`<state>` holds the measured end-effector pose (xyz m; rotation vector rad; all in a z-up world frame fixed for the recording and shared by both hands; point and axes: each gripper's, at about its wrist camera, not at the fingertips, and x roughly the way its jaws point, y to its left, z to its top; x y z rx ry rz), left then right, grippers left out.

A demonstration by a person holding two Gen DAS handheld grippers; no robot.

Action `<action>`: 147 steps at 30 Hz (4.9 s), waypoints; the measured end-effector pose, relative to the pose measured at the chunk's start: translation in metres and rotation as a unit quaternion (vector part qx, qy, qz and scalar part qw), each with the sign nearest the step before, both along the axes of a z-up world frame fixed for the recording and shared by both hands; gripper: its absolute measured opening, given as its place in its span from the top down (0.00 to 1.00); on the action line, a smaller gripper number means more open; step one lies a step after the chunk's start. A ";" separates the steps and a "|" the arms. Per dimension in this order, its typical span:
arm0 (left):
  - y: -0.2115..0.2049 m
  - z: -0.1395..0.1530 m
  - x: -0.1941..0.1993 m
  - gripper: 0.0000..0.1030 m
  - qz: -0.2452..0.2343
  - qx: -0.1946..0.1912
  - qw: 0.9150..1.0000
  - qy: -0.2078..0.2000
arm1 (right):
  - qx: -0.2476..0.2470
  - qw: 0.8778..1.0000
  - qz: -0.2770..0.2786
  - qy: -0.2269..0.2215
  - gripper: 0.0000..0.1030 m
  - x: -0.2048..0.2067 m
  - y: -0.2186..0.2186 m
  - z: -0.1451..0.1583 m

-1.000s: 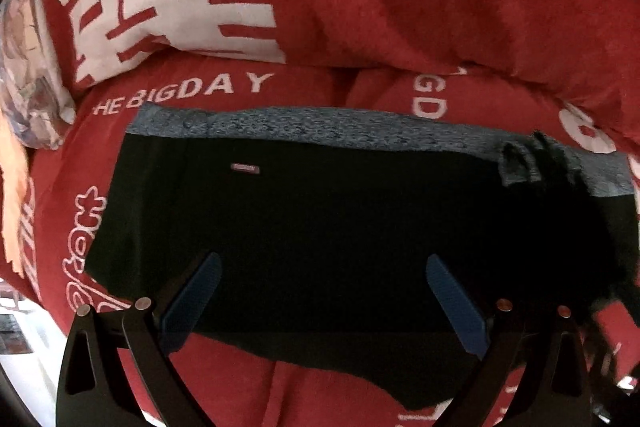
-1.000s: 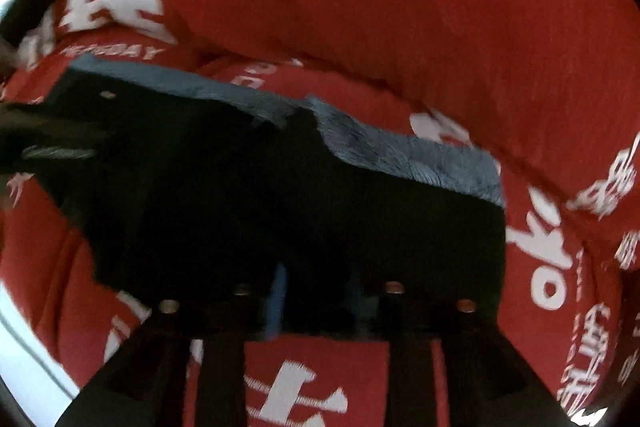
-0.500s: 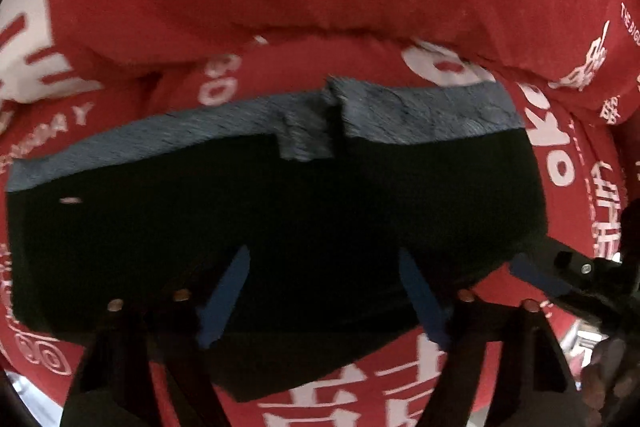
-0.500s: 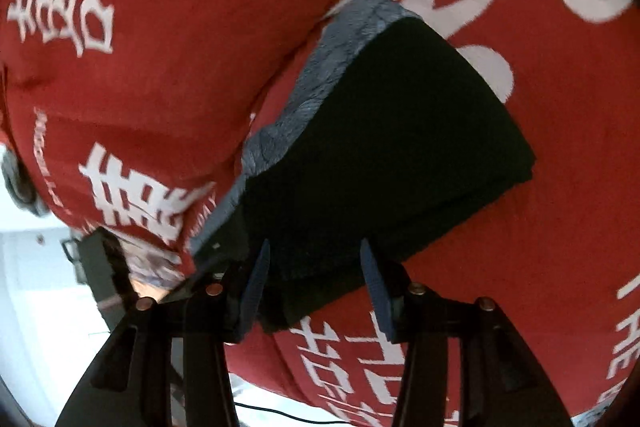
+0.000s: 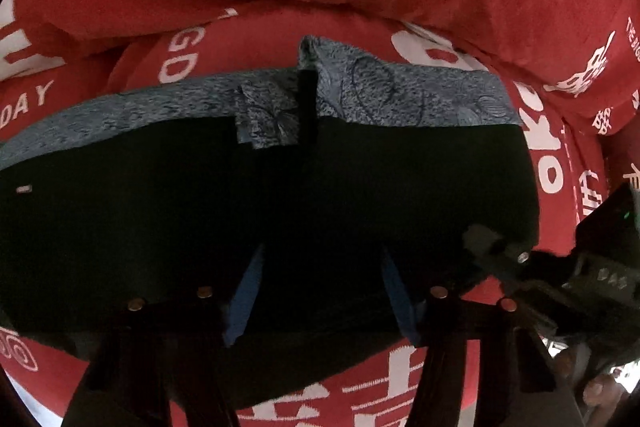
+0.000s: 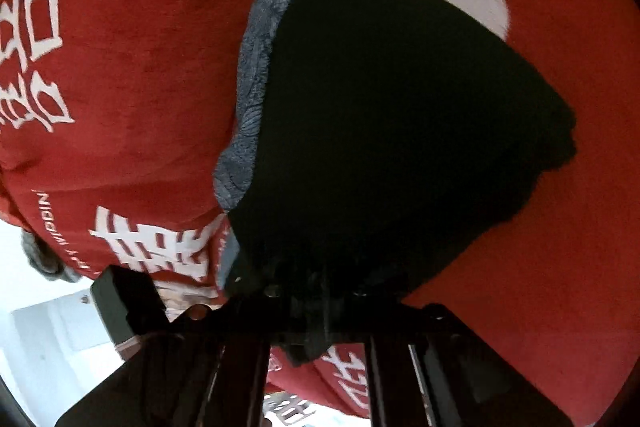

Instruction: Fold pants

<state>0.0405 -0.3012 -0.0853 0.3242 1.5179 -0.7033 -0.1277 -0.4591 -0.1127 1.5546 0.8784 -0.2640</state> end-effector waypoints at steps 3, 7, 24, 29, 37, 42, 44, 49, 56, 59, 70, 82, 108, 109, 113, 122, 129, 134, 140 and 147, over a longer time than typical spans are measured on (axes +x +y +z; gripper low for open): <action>0.006 0.018 -0.008 0.42 -0.006 -0.004 1.000 -0.029 | -0.035 0.998 0.041 -0.011 0.96 0.005 0.005 0.026; 0.014 0.016 -0.023 0.42 -0.015 0.014 0.998 -0.052 | -0.034 0.998 0.057 0.009 0.96 -0.001 0.018 0.023; -0.002 0.051 0.000 0.17 -0.005 0.019 0.994 -0.112 | -0.073 0.983 0.167 0.011 0.90 0.010 0.004 0.050; -0.043 0.039 0.005 0.17 -0.012 0.024 0.992 -0.125 | -0.165 0.977 0.131 0.040 0.90 0.024 -0.042 0.068; -0.040 -0.007 -0.002 0.11 0.018 0.079 0.991 -0.106 | -0.113 0.987 0.095 0.056 0.91 0.039 -0.061 0.012; -0.027 -0.006 -0.007 0.10 0.012 0.072 0.992 -0.099 | -0.087 0.990 0.097 0.049 0.92 0.034 -0.043 0.000; -0.027 -0.003 -0.008 0.10 0.005 0.075 0.992 -0.104 | -0.097 0.987 0.117 0.055 0.92 0.038 -0.036 0.003; -0.021 0.002 -0.008 0.11 -0.009 0.080 0.990 -0.116 | -0.106 0.984 0.132 0.061 0.92 0.041 -0.026 0.004; 0.002 0.011 -0.001 0.11 0.004 0.081 0.990 -0.119 | -0.109 0.984 0.128 0.065 0.92 0.041 -0.023 0.004; 0.013 0.018 0.002 0.11 0.012 0.080 0.990 -0.120 | -0.108 0.984 0.128 0.066 0.92 0.041 -0.022 0.005; 0.048 0.038 0.014 0.11 0.034 0.079 0.987 -0.134 | -0.102 0.982 0.148 0.064 0.87 0.053 0.002 0.010; 0.084 0.036 0.034 0.11 0.069 0.089 0.985 -0.134 | -0.116 0.973 0.190 0.066 0.74 0.081 0.044 0.020; 0.235 0.043 0.083 0.11 0.180 0.086 0.975 -0.098 | -0.257 0.897 0.344 0.100 0.70 0.145 0.173 0.060; 0.240 0.043 0.084 0.11 0.183 0.086 0.974 -0.097 | -0.273 0.892 0.346 0.102 0.70 0.146 0.176 0.064; 0.255 0.041 0.085 0.11 0.193 0.091 0.972 -0.093 | -0.306 0.873 0.363 0.112 0.70 0.154 0.183 0.068; 0.275 0.038 0.088 0.11 0.214 0.096 0.969 -0.077 | -0.282 0.858 0.412 0.119 0.69 0.165 0.213 0.055; 0.280 0.040 0.088 0.10 0.223 0.089 0.967 -0.081 | -0.277 0.853 0.425 0.122 0.54 0.169 0.223 0.052; 0.279 0.036 0.088 0.00 0.214 0.096 0.969 -0.077 | -0.277 0.852 0.427 0.124 0.50 0.171 0.225 0.053; 0.281 0.037 0.088 0.00 0.216 0.095 0.969 -0.077 | -0.278 0.850 0.431 0.123 0.45 0.171 0.228 0.054; 0.283 0.035 0.089 0.00 0.220 0.095 0.968 -0.069 | -0.287 0.847 0.431 0.122 0.22 0.171 0.231 0.055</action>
